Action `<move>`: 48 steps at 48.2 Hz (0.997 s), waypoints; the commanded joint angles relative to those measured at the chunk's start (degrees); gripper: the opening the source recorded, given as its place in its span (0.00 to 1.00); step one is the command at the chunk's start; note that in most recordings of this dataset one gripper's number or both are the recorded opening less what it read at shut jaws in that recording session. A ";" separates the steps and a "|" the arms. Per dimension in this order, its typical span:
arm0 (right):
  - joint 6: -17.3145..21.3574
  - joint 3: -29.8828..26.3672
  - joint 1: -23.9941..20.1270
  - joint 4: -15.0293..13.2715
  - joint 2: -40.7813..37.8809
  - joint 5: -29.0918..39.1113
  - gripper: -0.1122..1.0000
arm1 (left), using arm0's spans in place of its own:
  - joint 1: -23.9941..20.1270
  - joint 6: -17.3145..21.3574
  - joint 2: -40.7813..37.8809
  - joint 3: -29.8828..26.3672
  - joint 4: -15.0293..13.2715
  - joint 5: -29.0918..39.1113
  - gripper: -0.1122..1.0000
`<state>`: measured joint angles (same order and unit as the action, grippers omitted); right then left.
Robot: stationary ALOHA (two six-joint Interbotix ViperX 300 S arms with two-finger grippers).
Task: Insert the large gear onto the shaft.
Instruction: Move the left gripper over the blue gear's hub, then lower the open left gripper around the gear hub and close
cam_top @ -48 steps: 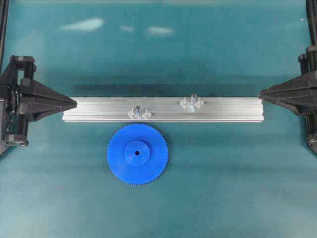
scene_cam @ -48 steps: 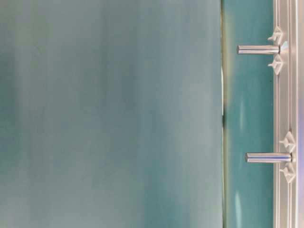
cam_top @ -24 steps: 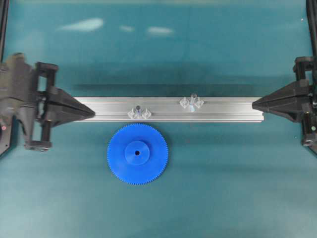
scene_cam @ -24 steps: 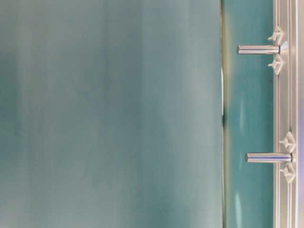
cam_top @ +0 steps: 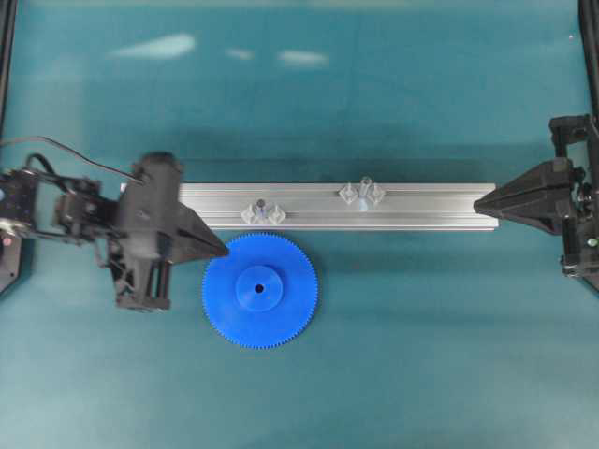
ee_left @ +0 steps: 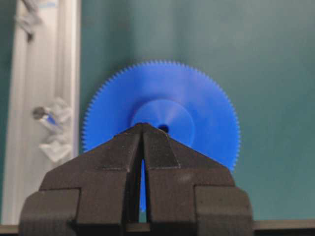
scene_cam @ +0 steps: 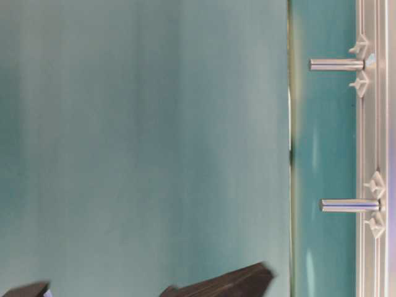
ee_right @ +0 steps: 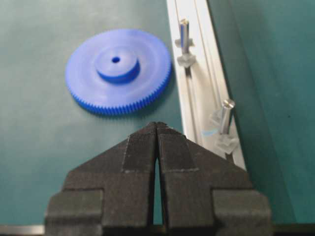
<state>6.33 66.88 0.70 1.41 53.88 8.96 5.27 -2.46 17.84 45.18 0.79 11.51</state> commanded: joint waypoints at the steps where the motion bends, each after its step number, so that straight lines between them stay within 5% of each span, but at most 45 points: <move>1: 0.53 -0.97 0.26 0.09 -0.35 -0.18 0.12 | 0.70 -0.09 -2.02 -2.81 0.09 0.53 0.09; 28: 0.53 0.88 0.70 0.09 0.00 -0.18 0.12 | 1.23 -0.35 -19.51 -17.23 0.09 17.49 0.09; 48: 0.53 1.76 1.32 0.09 0.35 -0.18 0.12 | 2.55 -0.09 -26.02 -22.85 0.09 23.03 0.09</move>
<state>6.33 69.26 1.85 1.32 54.40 9.14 7.47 -2.64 -8.79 23.73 0.70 33.93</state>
